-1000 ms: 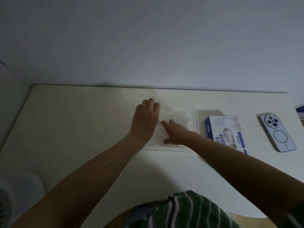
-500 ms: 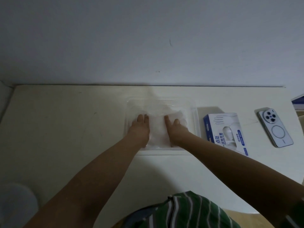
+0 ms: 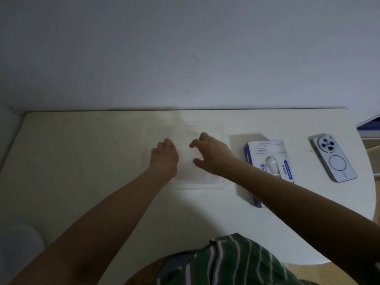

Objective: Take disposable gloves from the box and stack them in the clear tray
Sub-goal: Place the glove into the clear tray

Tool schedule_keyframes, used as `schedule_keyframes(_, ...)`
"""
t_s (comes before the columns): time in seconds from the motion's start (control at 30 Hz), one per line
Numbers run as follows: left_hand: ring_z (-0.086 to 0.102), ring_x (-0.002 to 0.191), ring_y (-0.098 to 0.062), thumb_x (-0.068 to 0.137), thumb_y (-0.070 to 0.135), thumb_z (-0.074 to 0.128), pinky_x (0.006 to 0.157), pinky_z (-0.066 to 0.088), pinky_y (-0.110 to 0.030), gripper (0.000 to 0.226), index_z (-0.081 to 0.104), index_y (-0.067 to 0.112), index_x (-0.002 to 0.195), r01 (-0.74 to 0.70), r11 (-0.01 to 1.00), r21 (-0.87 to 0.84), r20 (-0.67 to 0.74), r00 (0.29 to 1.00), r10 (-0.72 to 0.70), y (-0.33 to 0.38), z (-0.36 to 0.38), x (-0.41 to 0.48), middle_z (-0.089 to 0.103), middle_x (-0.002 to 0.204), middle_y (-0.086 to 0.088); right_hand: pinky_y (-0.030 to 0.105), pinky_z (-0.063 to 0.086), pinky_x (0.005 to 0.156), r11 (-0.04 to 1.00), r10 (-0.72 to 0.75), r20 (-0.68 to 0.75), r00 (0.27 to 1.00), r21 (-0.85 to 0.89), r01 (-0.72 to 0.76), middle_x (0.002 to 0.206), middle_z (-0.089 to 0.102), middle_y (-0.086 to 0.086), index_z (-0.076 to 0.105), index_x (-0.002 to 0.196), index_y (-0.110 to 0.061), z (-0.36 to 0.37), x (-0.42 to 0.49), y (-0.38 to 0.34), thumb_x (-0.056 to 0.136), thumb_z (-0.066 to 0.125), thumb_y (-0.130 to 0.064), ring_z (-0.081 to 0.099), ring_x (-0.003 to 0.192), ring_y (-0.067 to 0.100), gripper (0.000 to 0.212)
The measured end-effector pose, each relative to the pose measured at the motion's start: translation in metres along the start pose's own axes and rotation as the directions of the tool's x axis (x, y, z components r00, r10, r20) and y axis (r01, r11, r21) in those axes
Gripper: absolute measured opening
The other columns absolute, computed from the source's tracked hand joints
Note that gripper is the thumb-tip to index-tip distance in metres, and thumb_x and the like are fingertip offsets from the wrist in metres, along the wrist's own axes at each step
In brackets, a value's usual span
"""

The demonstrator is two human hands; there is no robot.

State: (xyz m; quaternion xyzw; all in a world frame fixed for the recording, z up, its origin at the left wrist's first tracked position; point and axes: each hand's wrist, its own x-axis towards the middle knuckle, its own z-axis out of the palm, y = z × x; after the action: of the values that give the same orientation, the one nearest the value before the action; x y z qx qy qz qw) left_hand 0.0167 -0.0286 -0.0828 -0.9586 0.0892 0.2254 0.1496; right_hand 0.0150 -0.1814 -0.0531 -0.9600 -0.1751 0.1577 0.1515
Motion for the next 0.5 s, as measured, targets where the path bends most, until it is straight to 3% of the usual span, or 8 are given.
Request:
schedule_keyframes(0.07,0.056,0.105,-0.028,0.089,0.008,0.057,0.077,0.046,-0.032,0.046,0.04,0.0,0.131,0.025,0.984,-0.176,-0.097,0.994,-0.043,0.008,-0.022,-0.004,0.042,0.125,-0.015,0.031,0.053,0.076,0.992,-0.034,-0.147,0.989,0.111,0.051,0.105,0.056,-0.001,0.063,0.117,-0.02,-0.024,-0.013,0.009,0.091,0.062,-0.028,0.057,0.085,0.013,0.027)
schedule_keyframes(0.17,0.061,0.089,-0.029,0.089,0.013,0.056,0.064,0.041,-0.032,0.028,0.048,0.008,0.114,-0.065,0.91,-0.409,-0.328,0.941,-0.08,0.033,-0.063,-0.013,0.055,0.107,-0.011,0.034,0.051,0.072,0.975,0.04,-0.278,0.96,0.223,0.024,0.088,0.063,-0.003,0.07,0.1,-0.018,-0.052,-0.036,0.041,0.09,0.06,-0.019,0.057,0.075,0.014,0.014)
schedule_keyframes(0.23,0.061,0.083,-0.028,0.089,0.018,0.055,0.063,0.04,-0.032,0.024,0.048,0.011,0.111,-0.19,0.85,-0.492,-0.454,0.888,-0.065,0.059,-0.087,-0.022,0.059,0.1,-0.008,0.035,0.052,0.074,0.965,0.149,-0.284,0.947,0.253,-0.076,0.087,0.068,0.001,0.072,0.097,-0.016,-0.059,-0.054,0.072,0.089,0.059,-0.015,0.062,0.077,0.019,0.016)
schedule_keyframes(0.3,0.059,0.08,-0.028,0.089,0.02,0.054,0.064,0.036,-0.031,0.021,0.048,0.013,0.108,-0.339,0.798,-0.499,-0.526,0.85,0.032,0.089,-0.103,-0.03,0.06,0.096,-0.006,0.038,0.054,0.079,0.949,0.255,-0.182,0.95,0.235,-0.21,0.091,0.07,0.002,0.071,0.1,-0.017,-0.056,-0.072,0.105,0.09,0.058,-0.017,0.064,0.081,0.021,0.016)
schedule_keyframes(0.4,0.06,0.083,-0.028,0.089,0.024,0.055,0.064,0.038,-0.03,0.018,0.053,0.014,0.104,-0.502,0.743,-0.442,-0.487,0.83,0.271,0.14,-0.109,-0.035,0.063,0.093,-0.006,0.038,0.054,0.085,0.93,0.349,-0.002,0.937,0.125,-0.346,0.104,0.069,0.003,0.07,0.106,-0.022,-0.033,-0.102,0.146,0.09,0.061,-0.018,0.065,0.09,0.02,0.019)
schedule_keyframes(0.5,0.06,0.094,-0.03,0.09,0.034,0.057,0.069,0.039,-0.031,0.036,0.05,0.013,0.118,-0.479,0.764,-0.432,-0.279,0.877,0.392,0.184,-0.092,-0.03,0.063,0.106,-0.009,0.03,0.049,0.083,0.934,0.345,0.041,0.938,0.083,-0.347,0.111,0.059,0.004,0.064,0.123,-0.026,-0.007,-0.124,0.167,0.089,0.063,-0.024,0.062,0.095,0.023,0.033)
